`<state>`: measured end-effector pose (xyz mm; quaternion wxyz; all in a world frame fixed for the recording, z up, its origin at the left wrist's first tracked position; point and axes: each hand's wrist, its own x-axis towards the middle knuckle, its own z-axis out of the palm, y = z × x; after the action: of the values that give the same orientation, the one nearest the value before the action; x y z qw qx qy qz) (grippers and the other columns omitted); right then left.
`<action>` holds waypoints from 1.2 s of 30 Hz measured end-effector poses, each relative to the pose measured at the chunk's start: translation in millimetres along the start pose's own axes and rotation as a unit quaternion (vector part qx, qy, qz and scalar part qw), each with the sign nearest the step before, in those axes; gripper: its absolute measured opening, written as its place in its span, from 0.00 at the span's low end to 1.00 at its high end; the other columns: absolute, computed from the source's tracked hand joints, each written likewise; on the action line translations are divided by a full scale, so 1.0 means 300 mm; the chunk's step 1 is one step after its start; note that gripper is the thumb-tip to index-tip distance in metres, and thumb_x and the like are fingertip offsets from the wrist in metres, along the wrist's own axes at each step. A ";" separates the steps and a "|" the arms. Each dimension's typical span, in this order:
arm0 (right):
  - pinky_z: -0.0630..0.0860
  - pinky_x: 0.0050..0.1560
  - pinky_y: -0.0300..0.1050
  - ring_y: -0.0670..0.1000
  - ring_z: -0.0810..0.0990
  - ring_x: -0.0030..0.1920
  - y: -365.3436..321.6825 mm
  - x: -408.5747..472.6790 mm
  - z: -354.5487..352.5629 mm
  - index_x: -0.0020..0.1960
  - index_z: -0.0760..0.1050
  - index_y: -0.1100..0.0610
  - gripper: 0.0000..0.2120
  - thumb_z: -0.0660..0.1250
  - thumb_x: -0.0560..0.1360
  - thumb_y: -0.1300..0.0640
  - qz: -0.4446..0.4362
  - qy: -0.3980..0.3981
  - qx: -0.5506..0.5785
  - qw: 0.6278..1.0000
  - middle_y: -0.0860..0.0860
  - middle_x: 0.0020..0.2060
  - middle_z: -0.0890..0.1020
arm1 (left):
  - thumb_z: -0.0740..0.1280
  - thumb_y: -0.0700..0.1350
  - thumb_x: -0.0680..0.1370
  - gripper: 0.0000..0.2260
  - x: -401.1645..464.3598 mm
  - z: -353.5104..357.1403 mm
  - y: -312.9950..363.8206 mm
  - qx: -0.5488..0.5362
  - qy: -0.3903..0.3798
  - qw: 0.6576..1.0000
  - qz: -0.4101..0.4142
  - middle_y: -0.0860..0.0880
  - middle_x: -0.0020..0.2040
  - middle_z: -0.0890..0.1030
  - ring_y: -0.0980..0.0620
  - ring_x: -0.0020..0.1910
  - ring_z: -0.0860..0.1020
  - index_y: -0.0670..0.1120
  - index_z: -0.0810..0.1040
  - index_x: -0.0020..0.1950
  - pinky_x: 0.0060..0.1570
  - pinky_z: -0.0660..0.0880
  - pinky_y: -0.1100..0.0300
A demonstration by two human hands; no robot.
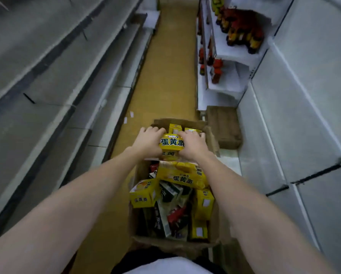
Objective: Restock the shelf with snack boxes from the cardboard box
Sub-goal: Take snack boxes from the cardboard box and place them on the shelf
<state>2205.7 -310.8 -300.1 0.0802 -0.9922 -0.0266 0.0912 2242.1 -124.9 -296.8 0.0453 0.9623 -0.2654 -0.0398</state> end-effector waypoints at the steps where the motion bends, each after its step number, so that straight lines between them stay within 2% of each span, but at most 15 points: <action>1: 0.61 0.66 0.62 0.56 0.70 0.67 -0.021 -0.008 -0.016 0.73 0.65 0.47 0.35 0.74 0.70 0.48 -0.015 -0.001 -0.003 1.000 0.50 0.64 0.73 | 0.65 0.58 0.69 0.28 -0.033 -0.024 0.006 0.016 -0.001 1.000 -0.018 0.47 0.59 0.76 0.44 0.61 0.72 0.49 0.70 0.66 0.62 0.64 0.47; 3: 0.61 0.67 0.62 0.56 0.69 0.68 -0.072 -0.024 -0.049 0.74 0.65 0.48 0.34 0.74 0.71 0.47 -0.051 -0.001 -0.017 0.999 0.51 0.65 0.73 | 0.63 0.57 0.68 0.29 -0.104 -0.074 0.009 0.036 -0.009 0.998 -0.058 0.46 0.62 0.75 0.43 0.64 0.71 0.47 0.69 0.67 0.64 0.64 0.45; 5: 0.62 0.67 0.62 0.57 0.69 0.68 -0.134 -0.043 -0.072 0.73 0.65 0.49 0.34 0.73 0.71 0.47 -0.090 0.004 -0.031 0.995 0.52 0.65 0.73 | 0.66 0.52 0.69 0.27 -0.182 -0.118 0.003 0.054 -0.010 0.994 -0.097 0.45 0.64 0.74 0.43 0.66 0.70 0.46 0.68 0.67 0.66 0.65 0.44; 8: 0.63 0.65 0.61 0.57 0.70 0.66 -0.247 -0.069 -0.088 0.73 0.64 0.50 0.37 0.75 0.69 0.42 -0.146 0.019 -0.020 0.989 0.51 0.64 0.74 | 0.67 0.50 0.70 0.25 -0.311 -0.175 -0.027 0.066 0.010 0.985 -0.157 0.45 0.64 0.75 0.43 0.65 0.72 0.46 0.69 0.65 0.63 0.65 0.46; 12: 0.64 0.66 0.59 0.57 0.71 0.66 -0.408 -0.111 -0.133 0.72 0.63 0.54 0.41 0.74 0.68 0.36 -0.227 -0.002 -0.006 0.974 0.53 0.65 0.74 | 0.66 0.51 0.68 0.15 -0.494 -0.270 -0.109 0.043 0.040 0.971 -0.230 0.49 0.52 0.79 0.45 0.55 0.76 0.50 0.73 0.54 0.58 0.65 0.49; 14: 0.64 0.69 0.60 0.57 0.72 0.65 -0.486 -0.131 -0.166 0.71 0.64 0.53 0.39 0.70 0.69 0.32 -0.276 0.002 -0.007 0.961 0.53 0.64 0.74 | 0.66 0.50 0.67 0.12 -0.586 -0.332 -0.146 0.026 0.041 0.963 -0.265 0.50 0.48 0.79 0.45 0.52 0.77 0.51 0.74 0.50 0.57 0.67 0.50; 16: 0.65 0.67 0.60 0.56 0.74 0.63 -0.567 -0.156 -0.208 0.68 0.66 0.52 0.40 0.68 0.67 0.27 -0.305 0.013 -0.005 0.952 0.52 0.61 0.76 | 0.66 0.50 0.67 0.11 -0.676 -0.404 -0.175 0.007 0.058 0.954 -0.294 0.52 0.44 0.79 0.46 0.49 0.78 0.52 0.74 0.48 0.55 0.68 0.50; 20: 0.73 0.59 0.54 0.55 0.76 0.58 -0.749 -0.210 -0.281 0.65 0.67 0.53 0.43 0.73 0.62 0.27 -0.362 0.024 0.013 0.932 0.52 0.57 0.77 | 0.68 0.47 0.66 0.15 -0.859 -0.543 -0.239 -0.019 0.065 0.941 -0.332 0.54 0.44 0.77 0.49 0.47 0.76 0.54 0.74 0.52 0.52 0.66 0.53; 22: 0.75 0.58 0.53 0.54 0.76 0.56 -0.851 -0.249 -0.313 0.66 0.68 0.52 0.42 0.74 0.62 0.29 -0.385 0.028 0.017 0.922 0.51 0.57 0.77 | 0.70 0.47 0.65 0.18 -0.965 -0.596 -0.273 -0.029 0.071 0.934 -0.349 0.54 0.45 0.77 0.49 0.47 0.76 0.55 0.74 0.53 0.51 0.69 0.54; 25: 0.74 0.56 0.52 0.55 0.76 0.54 -1.018 -0.322 -0.363 0.66 0.69 0.53 0.40 0.73 0.64 0.30 -0.419 0.046 0.000 0.907 0.52 0.56 0.77 | 0.68 0.46 0.65 0.16 -1.133 -0.645 -0.321 -0.008 0.095 0.920 -0.380 0.52 0.46 0.79 0.47 0.48 0.77 0.52 0.75 0.52 0.48 0.67 0.53; 26: 0.74 0.56 0.52 0.55 0.76 0.54 -1.072 -0.349 -0.375 0.66 0.69 0.53 0.39 0.73 0.64 0.31 -0.430 0.049 -0.007 0.902 0.52 0.57 0.77 | 0.67 0.46 0.66 0.15 -1.189 -0.655 -0.336 0.002 0.097 0.915 -0.392 0.51 0.48 0.79 0.47 0.50 0.77 0.52 0.75 0.53 0.49 0.67 0.52; 29: 0.75 0.54 0.52 0.54 0.77 0.53 -1.226 -0.432 -0.398 0.64 0.70 0.53 0.37 0.74 0.65 0.32 -0.455 0.049 -0.016 0.889 0.51 0.55 0.77 | 0.64 0.49 0.68 0.20 -1.361 -0.684 -0.377 0.059 0.098 0.905 -0.410 0.49 0.58 0.80 0.45 0.59 0.76 0.53 0.74 0.61 0.67 0.65 0.47; 30: 0.76 0.54 0.52 0.54 0.77 0.53 -1.275 -0.463 -0.407 0.64 0.70 0.52 0.37 0.74 0.64 0.32 -0.463 0.046 -0.011 0.885 0.51 0.55 0.78 | 0.64 0.49 0.70 0.23 -1.419 -0.696 -0.386 0.078 0.098 0.902 -0.414 0.47 0.61 0.79 0.45 0.62 0.75 0.52 0.73 0.65 0.70 0.63 0.47; 32: 0.77 0.53 0.52 0.53 0.77 0.52 -1.369 -0.517 -0.423 0.63 0.71 0.51 0.35 0.75 0.64 0.32 -0.486 0.047 -0.009 0.872 0.50 0.53 0.78 | 0.63 0.50 0.73 0.26 -1.532 -0.720 -0.393 0.096 0.104 0.896 -0.420 0.45 0.64 0.76 0.43 0.65 0.73 0.49 0.70 0.71 0.70 0.63 0.49; 36: 0.77 0.52 0.51 0.51 0.77 0.49 -1.510 -0.614 -0.461 0.59 0.72 0.50 0.31 0.74 0.65 0.33 -0.524 0.037 -0.035 0.850 0.48 0.51 0.78 | 0.61 0.57 0.77 0.28 -1.741 -0.767 -0.399 0.103 0.112 0.898 -0.413 0.47 0.68 0.73 0.45 0.66 0.72 0.49 0.66 0.75 0.65 0.67 0.50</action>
<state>2033.0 102.0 -58.9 0.0821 -0.8355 -0.5433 -0.0020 1879.0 261.2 -53.8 -0.0455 0.9828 0.1597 0.0805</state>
